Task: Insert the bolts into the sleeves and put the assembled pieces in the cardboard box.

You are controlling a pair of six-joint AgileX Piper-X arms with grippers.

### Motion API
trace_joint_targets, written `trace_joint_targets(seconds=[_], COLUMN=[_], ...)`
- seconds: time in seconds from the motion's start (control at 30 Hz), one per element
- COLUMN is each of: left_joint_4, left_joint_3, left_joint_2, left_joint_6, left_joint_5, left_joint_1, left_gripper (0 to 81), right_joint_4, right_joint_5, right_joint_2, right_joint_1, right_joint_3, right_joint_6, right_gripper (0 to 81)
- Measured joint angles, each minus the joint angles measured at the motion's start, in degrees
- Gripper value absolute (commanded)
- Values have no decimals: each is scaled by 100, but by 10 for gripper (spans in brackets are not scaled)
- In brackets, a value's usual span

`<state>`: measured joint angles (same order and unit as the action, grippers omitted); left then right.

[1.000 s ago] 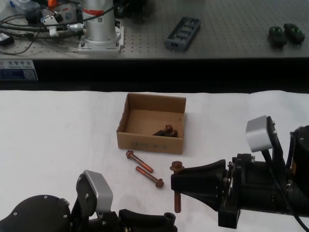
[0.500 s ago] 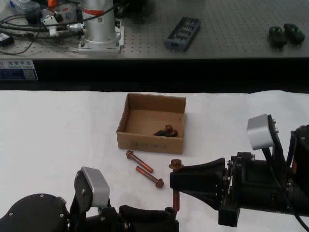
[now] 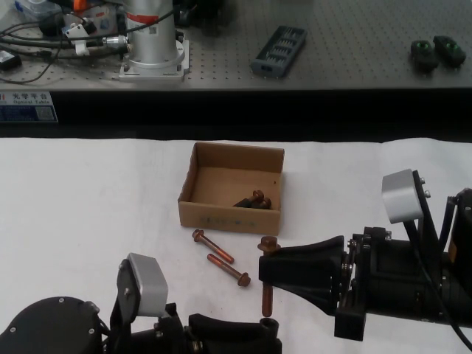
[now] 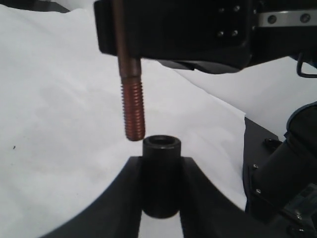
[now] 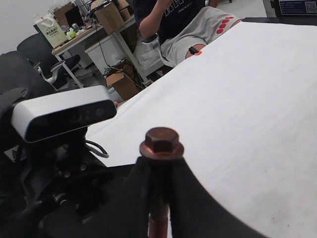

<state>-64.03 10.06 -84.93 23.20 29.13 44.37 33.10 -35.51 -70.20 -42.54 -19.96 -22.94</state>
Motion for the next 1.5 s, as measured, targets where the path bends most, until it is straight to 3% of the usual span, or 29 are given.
trace_joint_targets(seconds=[0.53,1.5], left_joint_4=[168,-87], left_joint_3=[0,153], left_joint_2=[0,0], left_joint_6=[126,126], left_joint_5=[-367,-355], left_joint_1=[0,25], left_gripper=[44,44], right_joint_4=[16,419], right_joint_5=[0,-34], right_joint_2=[0,0], right_joint_1=[0,-31], right_joint_3=[0,459], right_joint_6=[-32,-293], right_gripper=[43,43])
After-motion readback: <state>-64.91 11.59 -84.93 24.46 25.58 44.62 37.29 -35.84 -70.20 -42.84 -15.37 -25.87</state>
